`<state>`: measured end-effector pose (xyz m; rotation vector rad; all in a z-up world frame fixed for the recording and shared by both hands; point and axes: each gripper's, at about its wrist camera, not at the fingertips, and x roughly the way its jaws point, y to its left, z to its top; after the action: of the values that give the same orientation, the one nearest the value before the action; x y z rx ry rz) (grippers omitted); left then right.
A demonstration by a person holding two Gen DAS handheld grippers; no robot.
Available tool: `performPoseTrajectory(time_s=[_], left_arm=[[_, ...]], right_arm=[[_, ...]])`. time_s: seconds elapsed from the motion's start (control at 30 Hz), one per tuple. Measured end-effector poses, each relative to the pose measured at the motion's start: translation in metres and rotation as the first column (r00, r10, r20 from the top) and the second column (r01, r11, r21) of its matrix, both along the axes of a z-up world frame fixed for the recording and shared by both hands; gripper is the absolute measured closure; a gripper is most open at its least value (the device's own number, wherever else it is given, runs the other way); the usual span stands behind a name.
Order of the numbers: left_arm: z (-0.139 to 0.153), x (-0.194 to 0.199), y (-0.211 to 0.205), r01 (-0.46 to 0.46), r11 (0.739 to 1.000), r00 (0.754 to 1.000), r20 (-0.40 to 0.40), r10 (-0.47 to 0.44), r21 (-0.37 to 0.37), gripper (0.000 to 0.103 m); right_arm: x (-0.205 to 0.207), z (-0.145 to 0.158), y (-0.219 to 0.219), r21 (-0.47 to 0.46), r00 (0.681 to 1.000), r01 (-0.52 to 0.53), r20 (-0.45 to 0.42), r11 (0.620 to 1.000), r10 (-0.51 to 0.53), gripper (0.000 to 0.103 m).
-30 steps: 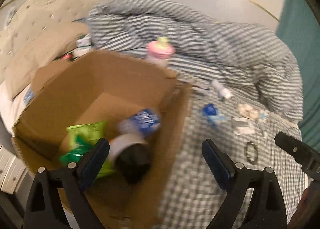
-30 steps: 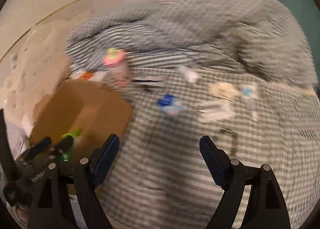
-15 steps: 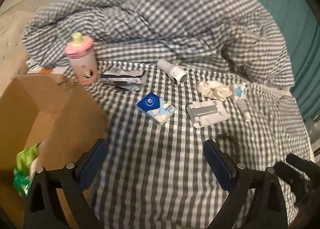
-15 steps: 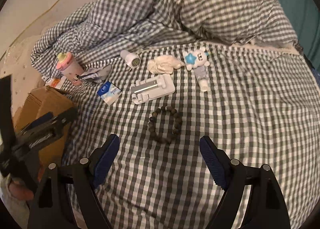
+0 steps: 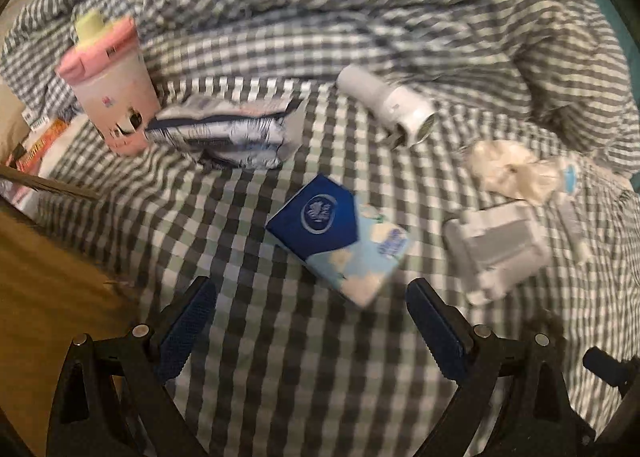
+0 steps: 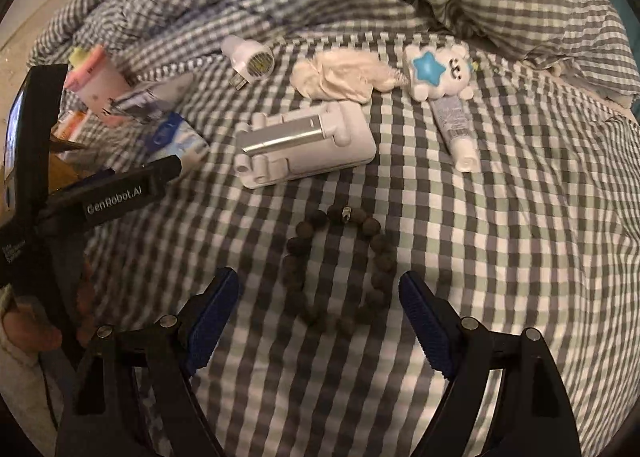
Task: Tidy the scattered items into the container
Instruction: 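Move both tools back over the remaining items on the bed, then grasp the bead bracelet with the right tool while the left tool grasps the blue tissue pack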
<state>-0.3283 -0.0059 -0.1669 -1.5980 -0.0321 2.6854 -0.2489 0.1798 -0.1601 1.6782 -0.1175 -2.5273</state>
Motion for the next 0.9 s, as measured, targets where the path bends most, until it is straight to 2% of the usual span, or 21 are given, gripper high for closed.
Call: performPoseTrajectory(time_s=[0.13, 0.33, 0.4, 0.43, 0.47, 0.5, 0.57, 0.63, 0.67, 0.73, 0.77, 0.8, 0.9], left_arm=[[-0.017, -0.016, 0.0, -0.026, 0.999, 0.999, 0.029, 0.024, 0.044, 0.005], [-0.027, -0.026, 0.016, -0.007, 0.999, 1.0, -0.004, 0.007, -0.032, 0.0], [-0.028, -0.026, 0.016, -0.004, 0.999, 1.0, -0.01, 0.004, -0.032, 0.0], [-0.028, -0.025, 0.015, -0.01, 1.0, 1.0, -0.007, 0.01, -0.026, 0.003], [-0.027, -0.024, 0.015, -0.014, 1.0, 1.0, -0.006, 0.014, -0.023, 0.011], [-0.024, -0.022, 0.015, -0.008, 1.0, 1.0, -0.005, 0.008, -0.025, 0.016], [-0.019, -0.019, 0.019, 0.012, 0.999, 1.0, 0.0, -0.012, -0.031, 0.043], [-0.012, -0.014, 0.025, 0.03, 0.998, 1.0, 0.0, -0.03, -0.047, 0.058], [-0.008, -0.01, 0.028, 0.04, 0.998, 0.999, -0.001, -0.04, -0.055, 0.07], [-0.001, 0.0, 0.034, 0.062, 0.997, 0.998, -0.006, -0.062, -0.051, 0.072], [0.003, 0.005, 0.037, 0.072, 0.996, 0.997, -0.01, -0.073, -0.043, 0.09], [0.005, 0.007, 0.041, 0.084, 0.996, 0.996, -0.01, -0.084, -0.04, 0.103], [0.013, 0.016, 0.044, 0.104, 0.993, 0.994, -0.01, -0.105, -0.063, 0.102]], right_arm=[[-0.011, -0.018, -0.001, 0.016, 1.0, -0.008, 0.03, 1.0, 0.007, 0.021], [-0.016, -0.028, -0.007, 0.067, 0.999, -0.025, 0.029, 0.997, 0.024, 0.022], [-0.015, -0.027, -0.005, 0.101, 1.0, -0.014, 0.025, 0.995, 0.012, 0.039], [-0.014, -0.025, -0.002, 0.11, 1.0, -0.003, 0.018, 0.994, 0.001, 0.055], [-0.013, -0.022, 0.004, 0.102, 1.0, 0.01, 0.015, 0.995, -0.012, 0.073], [-0.013, -0.02, 0.01, 0.08, 1.0, 0.025, 0.015, 0.996, -0.026, 0.08], [-0.009, -0.014, 0.024, 0.02, 0.998, 0.05, 0.02, 0.999, -0.051, 0.08], [-0.002, -0.009, 0.031, 0.018, 0.998, 0.067, 0.012, 0.998, -0.067, 0.08], [0.002, -0.005, 0.035, 0.017, 0.997, 0.074, 0.005, 0.997, -0.074, 0.08], [0.009, 0.002, 0.041, 0.002, 0.997, 0.082, -0.005, 0.997, -0.082, 0.08], [0.013, 0.006, 0.044, -0.002, 0.996, 0.085, -0.012, 0.996, -0.085, 0.087], [0.016, 0.01, 0.046, -0.002, 0.996, 0.085, -0.018, 0.996, -0.085, 0.102], [0.026, 0.022, 0.049, -0.02, 0.997, 0.074, -0.028, 0.997, -0.075, 0.103]])
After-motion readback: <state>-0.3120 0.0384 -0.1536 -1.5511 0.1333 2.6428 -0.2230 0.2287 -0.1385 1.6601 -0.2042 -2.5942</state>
